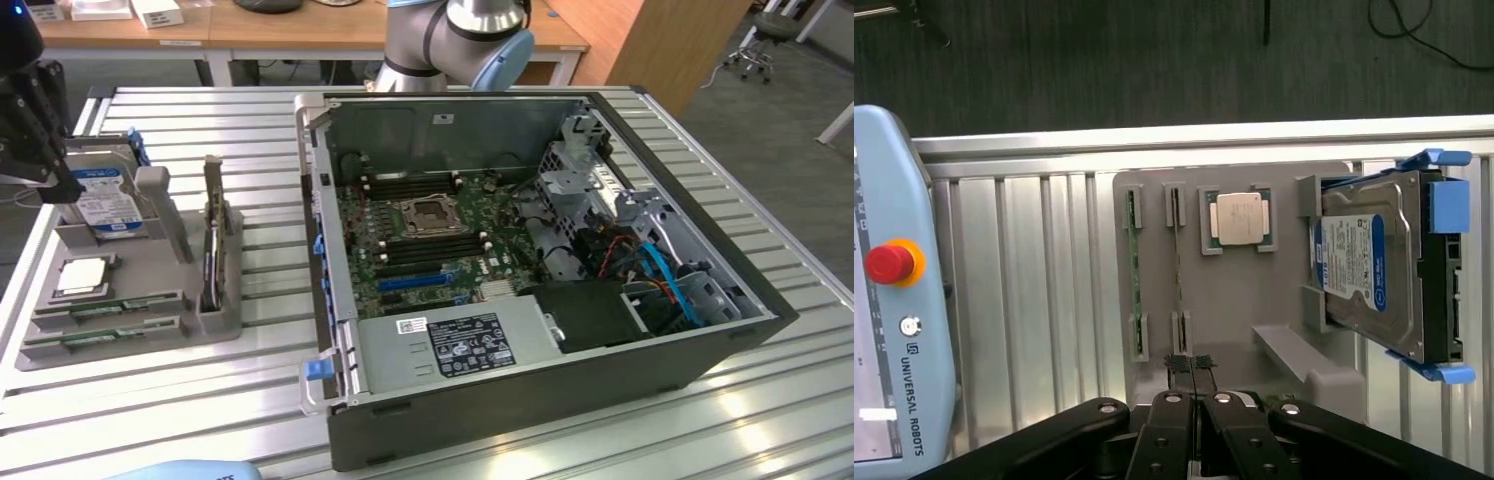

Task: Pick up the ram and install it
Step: 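Pick up the ram and move it above insertion slot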

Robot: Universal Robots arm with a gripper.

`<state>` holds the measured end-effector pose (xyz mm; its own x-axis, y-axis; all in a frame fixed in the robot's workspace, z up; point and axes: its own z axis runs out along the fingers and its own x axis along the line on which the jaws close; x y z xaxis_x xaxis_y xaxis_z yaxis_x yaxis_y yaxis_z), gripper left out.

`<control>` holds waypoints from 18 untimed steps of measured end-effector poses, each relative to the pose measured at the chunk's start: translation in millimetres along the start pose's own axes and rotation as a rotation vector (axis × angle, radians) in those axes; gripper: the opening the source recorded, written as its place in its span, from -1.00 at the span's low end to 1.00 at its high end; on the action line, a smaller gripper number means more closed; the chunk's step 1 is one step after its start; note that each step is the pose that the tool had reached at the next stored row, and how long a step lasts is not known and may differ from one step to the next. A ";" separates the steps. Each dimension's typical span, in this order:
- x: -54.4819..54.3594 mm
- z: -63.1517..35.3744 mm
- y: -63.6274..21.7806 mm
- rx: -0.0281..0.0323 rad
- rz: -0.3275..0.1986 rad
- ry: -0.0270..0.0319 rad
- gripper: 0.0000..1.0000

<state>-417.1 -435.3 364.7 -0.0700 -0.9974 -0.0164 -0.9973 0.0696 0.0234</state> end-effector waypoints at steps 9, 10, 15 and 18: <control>0.1 6.2 -0.1 0.0001 -0.006 0.0001 -0.80; 0.1 7.7 -0.2 -0.0001 -0.008 0.0002 -0.80; 0.5 30.6 -0.7 -0.0004 -0.025 0.0006 -0.80; 0.5 30.6 -0.7 -0.0003 -0.025 0.0006 -0.80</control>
<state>-417.1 -435.3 334.1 -0.0447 -0.9989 -0.0164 -0.9987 0.0443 0.0233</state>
